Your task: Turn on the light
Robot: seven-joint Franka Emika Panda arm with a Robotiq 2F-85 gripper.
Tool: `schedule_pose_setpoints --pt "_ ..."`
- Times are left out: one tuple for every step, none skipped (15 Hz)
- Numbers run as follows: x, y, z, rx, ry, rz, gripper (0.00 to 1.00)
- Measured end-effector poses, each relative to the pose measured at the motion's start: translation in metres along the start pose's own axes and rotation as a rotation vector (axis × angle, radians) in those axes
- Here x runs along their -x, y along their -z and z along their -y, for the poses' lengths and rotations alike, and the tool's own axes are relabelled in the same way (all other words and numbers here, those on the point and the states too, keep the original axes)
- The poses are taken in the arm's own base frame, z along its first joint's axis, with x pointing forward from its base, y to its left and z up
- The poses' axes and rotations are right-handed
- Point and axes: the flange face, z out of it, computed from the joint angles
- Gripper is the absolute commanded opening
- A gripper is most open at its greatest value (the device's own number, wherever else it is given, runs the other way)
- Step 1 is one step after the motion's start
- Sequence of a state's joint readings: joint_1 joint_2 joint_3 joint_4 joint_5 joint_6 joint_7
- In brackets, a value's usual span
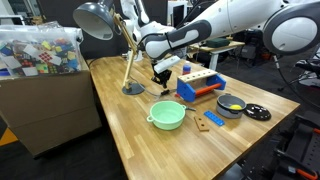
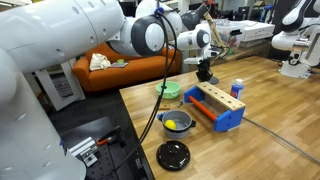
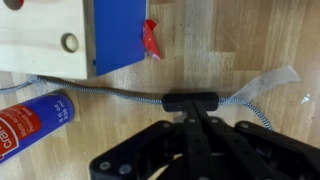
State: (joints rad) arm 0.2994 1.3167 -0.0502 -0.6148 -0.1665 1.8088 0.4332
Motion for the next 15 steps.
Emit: schedule_pose_setpoints --pt "-0.001 -0.004 -0.002 0.001 0.001 0.004 0.00" --pt "-0.001 -0.006 -0.002 0.002 0.005 0.005 0.00" --pt "-0.002 -0.008 -0.003 0.001 0.011 0.004 0.00" --pt "-0.002 -0.009 -0.003 0.001 0.017 0.003 0.00" --pt "-0.002 -0.011 -0.003 0.001 0.023 0.003 0.00" --pt "-0.003 -0.011 -0.004 0.000 0.029 0.001 0.00" --pt "-0.004 -0.011 -0.005 -0.001 0.035 -0.001 0.00" --pt "-0.004 -0.011 -0.005 -0.002 0.041 -0.003 0.00" --pt "-0.005 -0.011 -0.006 -0.003 0.047 -0.005 0.00" --pt "-0.006 -0.012 -0.007 -0.004 0.052 -0.007 0.00" --pt "-0.006 -0.013 -0.008 -0.004 0.057 -0.007 0.00" --pt "-0.006 -0.014 -0.009 -0.004 0.064 -0.006 0.00" --pt "-0.007 -0.016 -0.009 -0.006 0.072 -0.005 0.00" --pt "-0.007 -0.017 -0.009 -0.009 0.083 -0.003 0.00" --pt "-0.006 -0.019 -0.009 -0.013 0.095 -0.002 0.00"
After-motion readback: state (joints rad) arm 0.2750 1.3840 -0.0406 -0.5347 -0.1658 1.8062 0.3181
